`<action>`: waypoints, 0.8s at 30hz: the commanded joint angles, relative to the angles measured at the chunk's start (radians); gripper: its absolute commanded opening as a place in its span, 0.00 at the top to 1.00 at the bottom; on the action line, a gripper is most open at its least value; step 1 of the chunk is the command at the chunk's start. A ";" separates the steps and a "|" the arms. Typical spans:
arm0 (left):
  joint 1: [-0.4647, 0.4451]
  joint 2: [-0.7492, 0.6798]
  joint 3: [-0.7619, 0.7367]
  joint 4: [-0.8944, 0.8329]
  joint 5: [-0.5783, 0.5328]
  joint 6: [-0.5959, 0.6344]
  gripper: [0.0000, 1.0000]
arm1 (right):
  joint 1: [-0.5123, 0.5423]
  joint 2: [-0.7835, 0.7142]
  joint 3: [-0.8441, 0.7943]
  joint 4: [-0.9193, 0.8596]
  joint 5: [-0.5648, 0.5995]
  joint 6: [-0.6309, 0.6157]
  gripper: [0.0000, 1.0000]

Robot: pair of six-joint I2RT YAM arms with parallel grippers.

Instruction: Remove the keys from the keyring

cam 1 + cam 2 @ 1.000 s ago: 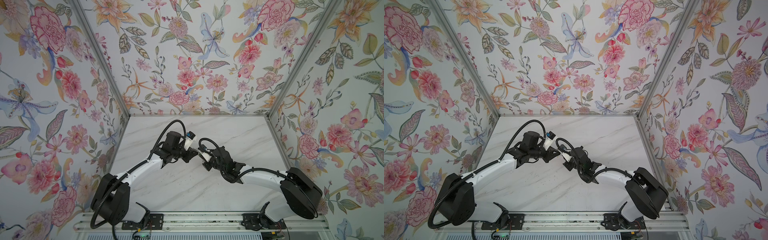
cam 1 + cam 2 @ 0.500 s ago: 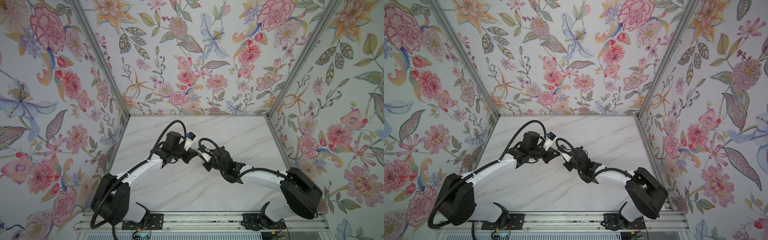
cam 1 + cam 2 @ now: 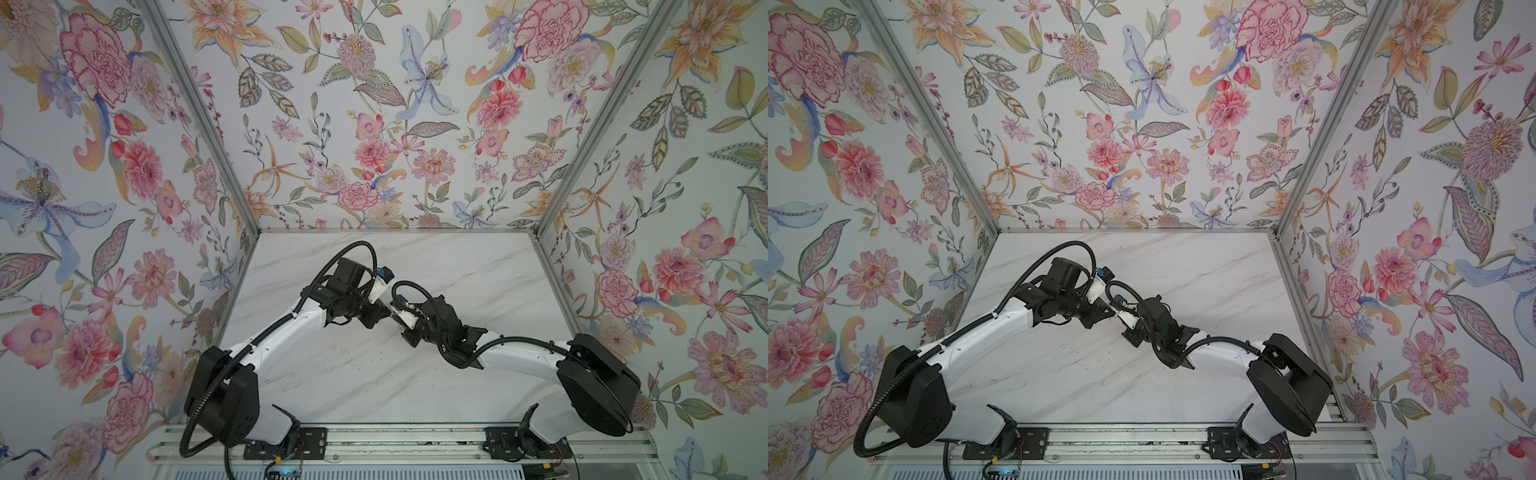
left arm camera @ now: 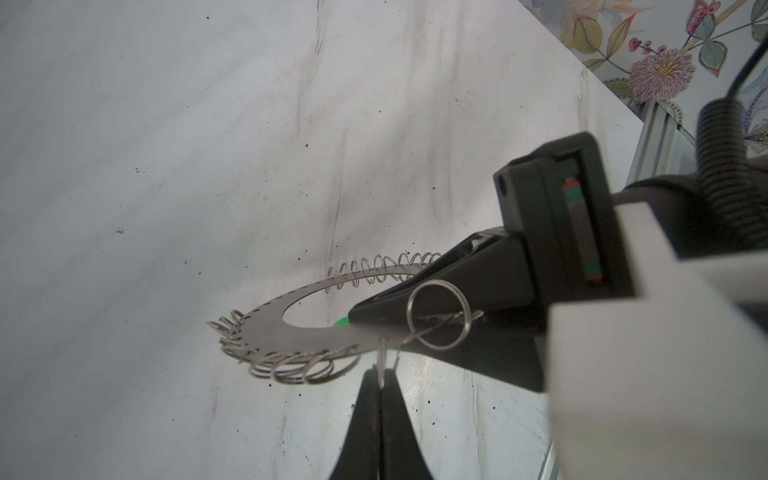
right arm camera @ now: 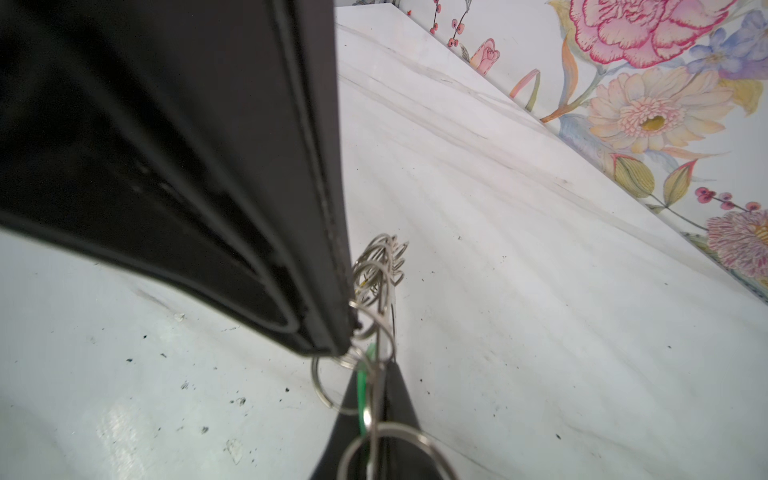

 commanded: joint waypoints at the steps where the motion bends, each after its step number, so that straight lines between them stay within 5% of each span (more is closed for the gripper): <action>1: -0.008 0.052 0.017 -0.314 -0.160 0.039 1.00 | -0.035 0.004 0.040 -0.001 0.108 -0.001 1.00; 10: -0.040 0.094 0.093 -0.381 -0.274 0.031 1.00 | -0.035 -0.016 0.025 0.003 0.105 0.000 1.00; 12: -0.035 0.077 0.088 -0.332 -0.257 0.031 0.92 | -0.037 -0.019 0.022 0.002 0.101 0.004 1.00; 17: 0.007 -0.044 -0.001 -0.070 -0.104 -0.049 0.74 | -0.035 -0.014 0.020 0.005 0.090 0.012 1.00; 24: 0.052 -0.231 -0.291 0.477 0.022 -0.258 0.65 | -0.037 -0.018 0.016 0.013 0.076 0.020 1.00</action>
